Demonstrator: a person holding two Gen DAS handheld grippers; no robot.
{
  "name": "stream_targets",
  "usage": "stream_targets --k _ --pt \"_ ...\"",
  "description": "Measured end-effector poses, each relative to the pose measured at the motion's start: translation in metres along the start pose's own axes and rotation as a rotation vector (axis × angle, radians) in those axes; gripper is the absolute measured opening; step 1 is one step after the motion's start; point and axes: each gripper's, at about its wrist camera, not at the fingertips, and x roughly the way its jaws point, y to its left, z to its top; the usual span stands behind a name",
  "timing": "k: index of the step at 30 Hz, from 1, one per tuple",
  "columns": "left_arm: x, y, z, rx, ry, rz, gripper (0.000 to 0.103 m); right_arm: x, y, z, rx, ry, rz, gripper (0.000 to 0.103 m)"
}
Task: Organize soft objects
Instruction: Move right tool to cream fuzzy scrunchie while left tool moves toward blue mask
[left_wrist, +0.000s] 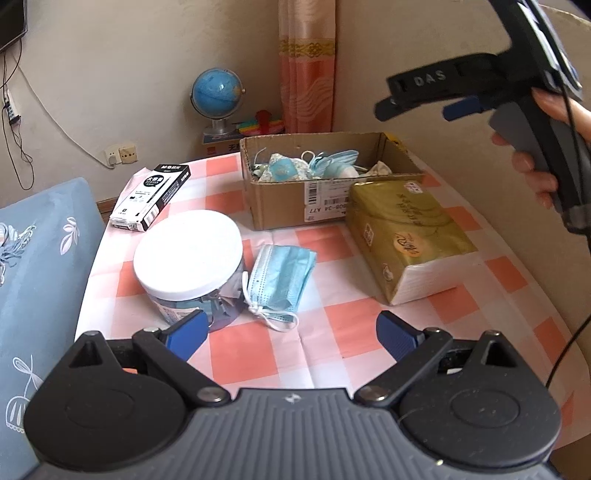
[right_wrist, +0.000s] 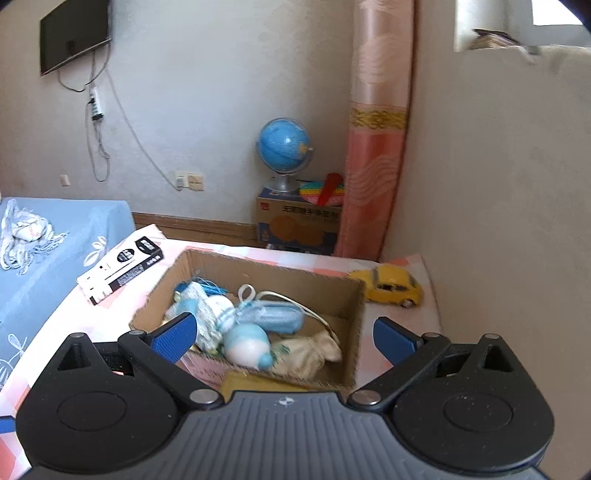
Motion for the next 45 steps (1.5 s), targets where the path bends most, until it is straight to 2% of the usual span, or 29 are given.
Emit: stream_targets --k 7,16,22,26,28,29,30,36,45 --pt "-0.005 -0.006 -0.001 0.014 -0.005 -0.008 0.097 -0.027 -0.017 -0.024 0.078 0.0 -0.022 0.103" --pt "-0.007 -0.015 -0.002 0.035 -0.002 -0.018 0.097 -0.034 -0.039 -0.055 0.158 0.05 -0.082 0.102" --pt "-0.008 -0.018 -0.003 0.044 0.001 -0.02 0.097 -0.026 -0.052 -0.068 0.216 0.115 -0.118 0.079" --pt "-0.007 -0.018 -0.004 0.047 0.003 -0.023 0.097 -0.018 -0.059 -0.077 0.251 0.163 -0.119 0.049" --pt "-0.006 -0.018 -0.004 0.046 0.007 -0.024 0.097 -0.012 -0.062 -0.081 0.263 0.19 -0.114 0.044" --pt "-0.005 -0.018 -0.004 0.046 0.009 -0.025 0.097 -0.009 -0.062 -0.083 0.265 0.198 -0.11 0.036" --pt "-0.005 -0.018 -0.004 0.047 0.011 -0.025 0.097 -0.006 -0.064 -0.086 0.266 0.212 -0.106 0.033" --pt "-0.001 -0.018 -0.004 0.045 0.022 -0.025 0.097 0.019 -0.071 -0.098 0.309 0.311 -0.1 0.032" --pt "0.006 -0.018 -0.005 0.041 0.04 -0.029 0.097 0.041 -0.071 -0.104 0.307 0.356 -0.098 0.032"
